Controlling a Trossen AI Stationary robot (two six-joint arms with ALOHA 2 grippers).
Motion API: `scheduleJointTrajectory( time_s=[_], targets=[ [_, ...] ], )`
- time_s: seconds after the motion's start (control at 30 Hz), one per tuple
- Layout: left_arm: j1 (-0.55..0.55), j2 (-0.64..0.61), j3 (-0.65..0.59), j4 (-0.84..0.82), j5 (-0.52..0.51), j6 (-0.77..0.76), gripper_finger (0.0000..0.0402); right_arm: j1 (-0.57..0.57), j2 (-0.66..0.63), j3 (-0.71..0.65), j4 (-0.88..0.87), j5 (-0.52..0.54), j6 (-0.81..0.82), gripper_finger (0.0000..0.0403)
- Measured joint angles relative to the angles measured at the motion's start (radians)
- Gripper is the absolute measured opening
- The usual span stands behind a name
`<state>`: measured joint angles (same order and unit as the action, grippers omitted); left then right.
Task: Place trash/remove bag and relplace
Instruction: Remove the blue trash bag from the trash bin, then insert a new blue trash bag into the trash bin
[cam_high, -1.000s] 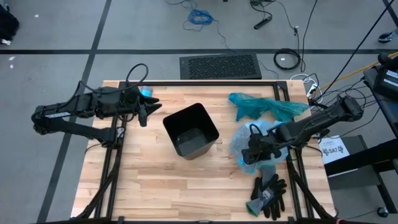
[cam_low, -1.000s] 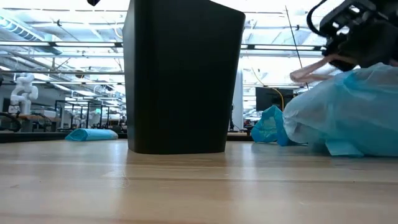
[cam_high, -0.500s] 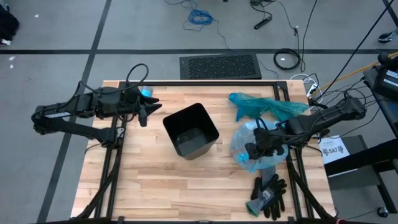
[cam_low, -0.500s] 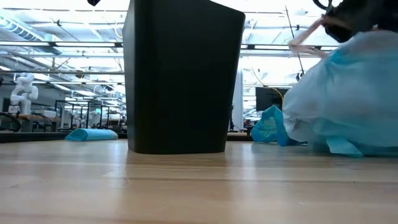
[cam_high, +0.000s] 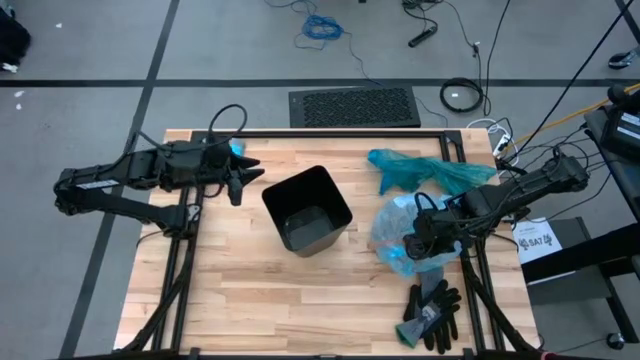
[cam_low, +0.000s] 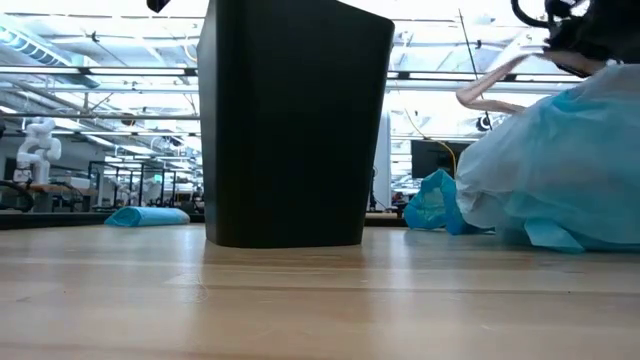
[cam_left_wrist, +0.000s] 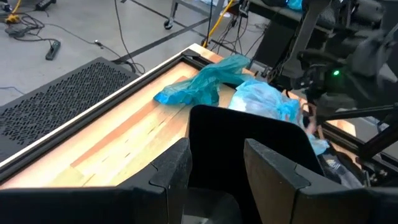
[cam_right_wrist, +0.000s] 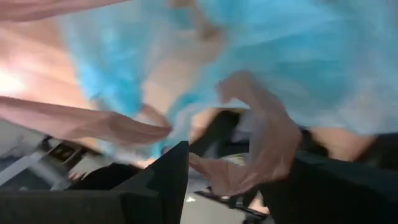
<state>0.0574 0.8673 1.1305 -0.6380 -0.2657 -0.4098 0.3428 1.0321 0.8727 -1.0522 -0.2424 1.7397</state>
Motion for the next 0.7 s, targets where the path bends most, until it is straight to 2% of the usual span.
scheduleJointTrajectory(
  time_s=[0.17,0.37,0.7],
  targets=[
    [0.0,0.025,0.0,0.0,0.0,0.0,0.0152,0.006,0.0,0.0,0.169,0.0,-0.029,0.016],
    [0.0,0.035,0.0,0.0,0.0,0.0,0.0152,0.064,-0.003,0.0,0.246,-0.027,0.041,0.016],
    [0.0,0.035,0.0,-0.001,0.0,0.005,0.0152,0.211,-0.057,0.0,0.113,-0.024,0.276,0.016]
  ],
)
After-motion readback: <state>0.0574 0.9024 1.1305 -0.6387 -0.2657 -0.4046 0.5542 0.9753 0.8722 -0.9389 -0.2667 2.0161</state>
